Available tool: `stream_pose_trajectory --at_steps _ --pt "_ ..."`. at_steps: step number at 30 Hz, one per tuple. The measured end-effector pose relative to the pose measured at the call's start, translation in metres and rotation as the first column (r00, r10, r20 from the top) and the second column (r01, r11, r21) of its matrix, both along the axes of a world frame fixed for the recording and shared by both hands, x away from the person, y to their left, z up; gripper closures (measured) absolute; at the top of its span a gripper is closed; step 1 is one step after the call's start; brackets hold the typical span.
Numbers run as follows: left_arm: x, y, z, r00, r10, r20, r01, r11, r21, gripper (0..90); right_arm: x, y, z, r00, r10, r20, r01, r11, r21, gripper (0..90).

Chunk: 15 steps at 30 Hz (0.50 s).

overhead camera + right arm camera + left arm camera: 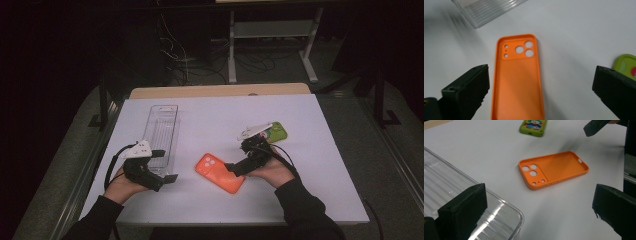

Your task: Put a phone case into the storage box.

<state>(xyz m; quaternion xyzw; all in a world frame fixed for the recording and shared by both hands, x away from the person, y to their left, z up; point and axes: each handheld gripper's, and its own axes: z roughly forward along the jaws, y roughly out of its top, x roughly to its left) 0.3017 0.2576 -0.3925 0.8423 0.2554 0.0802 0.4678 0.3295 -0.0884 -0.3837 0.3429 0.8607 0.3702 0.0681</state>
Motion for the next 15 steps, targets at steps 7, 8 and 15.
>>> stream_pose_trajectory --at_steps 7,8,15 --pt "0.0 0.001 0.0 1.0 -0.002 0.004 0.002 1.0 0.0 0.0 0.002 0.025 -0.006 0.9998 0.015 -0.009 -0.015 0.9995 -0.027 0.1" --pt "0.0 0.001 0.0 1.0 -0.002 0.004 0.002 1.0 0.002 0.0 0.003 0.028 -0.007 0.9998 0.015 -0.013 -0.015 0.9995 -0.027 0.1" --pt "0.0 0.001 0.0 1.0 0.003 0.0 -0.003 1.0 -0.005 0.0 0.005 0.047 -0.019 0.9998 0.016 0.015 -0.015 0.9967 -0.08 0.1"
